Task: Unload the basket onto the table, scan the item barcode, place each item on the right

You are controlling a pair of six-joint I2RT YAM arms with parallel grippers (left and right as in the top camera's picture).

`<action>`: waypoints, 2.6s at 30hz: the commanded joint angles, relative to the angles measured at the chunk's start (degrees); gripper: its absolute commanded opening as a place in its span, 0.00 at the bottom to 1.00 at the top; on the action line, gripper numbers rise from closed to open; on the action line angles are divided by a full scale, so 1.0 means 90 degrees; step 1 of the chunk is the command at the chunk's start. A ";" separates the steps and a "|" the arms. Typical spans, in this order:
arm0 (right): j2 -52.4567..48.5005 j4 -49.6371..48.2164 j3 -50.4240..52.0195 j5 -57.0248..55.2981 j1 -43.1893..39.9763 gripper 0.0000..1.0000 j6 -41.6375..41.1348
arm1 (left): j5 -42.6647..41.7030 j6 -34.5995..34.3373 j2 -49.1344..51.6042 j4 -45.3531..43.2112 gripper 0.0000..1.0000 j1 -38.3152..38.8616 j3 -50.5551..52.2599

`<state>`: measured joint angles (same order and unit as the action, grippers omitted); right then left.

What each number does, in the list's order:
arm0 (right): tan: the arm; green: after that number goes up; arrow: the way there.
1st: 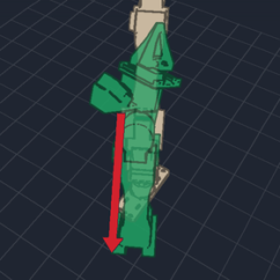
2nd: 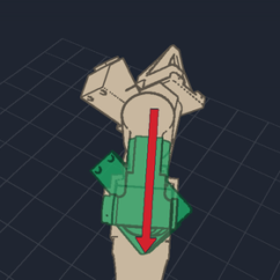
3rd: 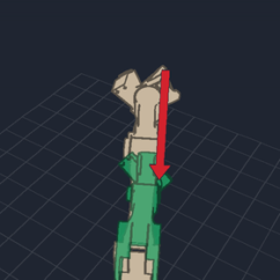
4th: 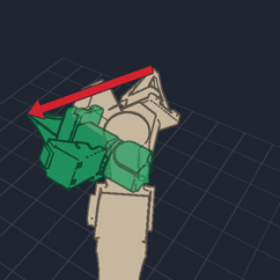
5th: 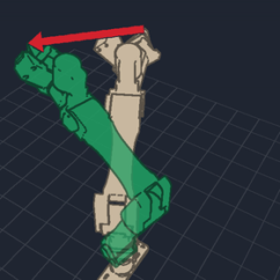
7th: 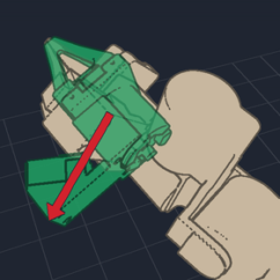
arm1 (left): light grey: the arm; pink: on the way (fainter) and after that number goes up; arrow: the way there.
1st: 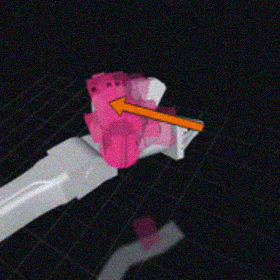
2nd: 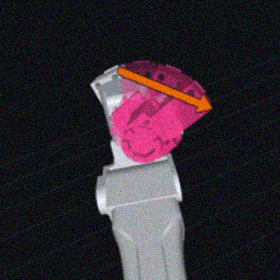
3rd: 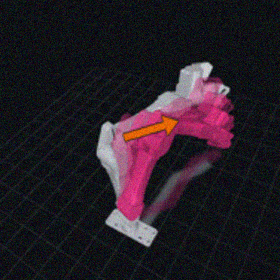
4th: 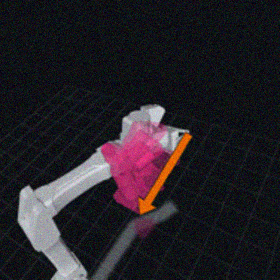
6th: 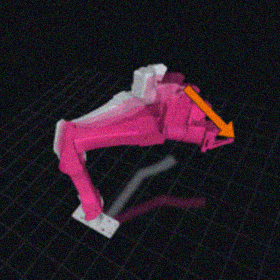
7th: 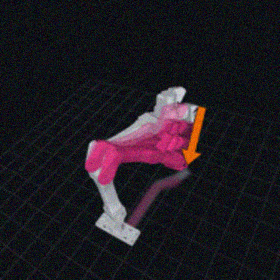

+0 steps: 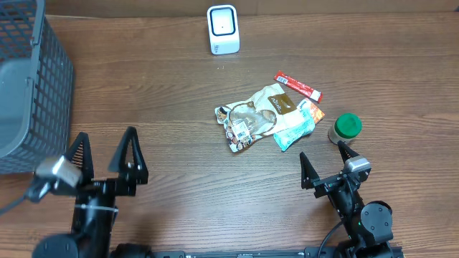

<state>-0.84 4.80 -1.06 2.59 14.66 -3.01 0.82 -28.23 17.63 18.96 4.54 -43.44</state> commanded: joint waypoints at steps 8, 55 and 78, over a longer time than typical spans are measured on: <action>0.0075 -0.0019 0.0068 0.0007 -0.0017 1.00 -0.0027 | -0.0311 0.0670 -0.1464 -0.2361 1.00 0.0061 0.1583; 0.0075 -0.0019 0.0068 0.0007 -0.0019 1.00 -0.0027 | 0.0406 0.2766 -0.1936 -0.1656 1.00 0.0058 0.4796; 0.0075 -0.0019 0.0068 0.0007 -0.0017 1.00 -0.0027 | 0.0401 0.2761 -0.1936 -0.1656 1.00 0.0058 0.4796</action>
<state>-0.84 4.78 -1.06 2.61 14.68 -3.01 3.68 -4.38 0.84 4.27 4.54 -0.49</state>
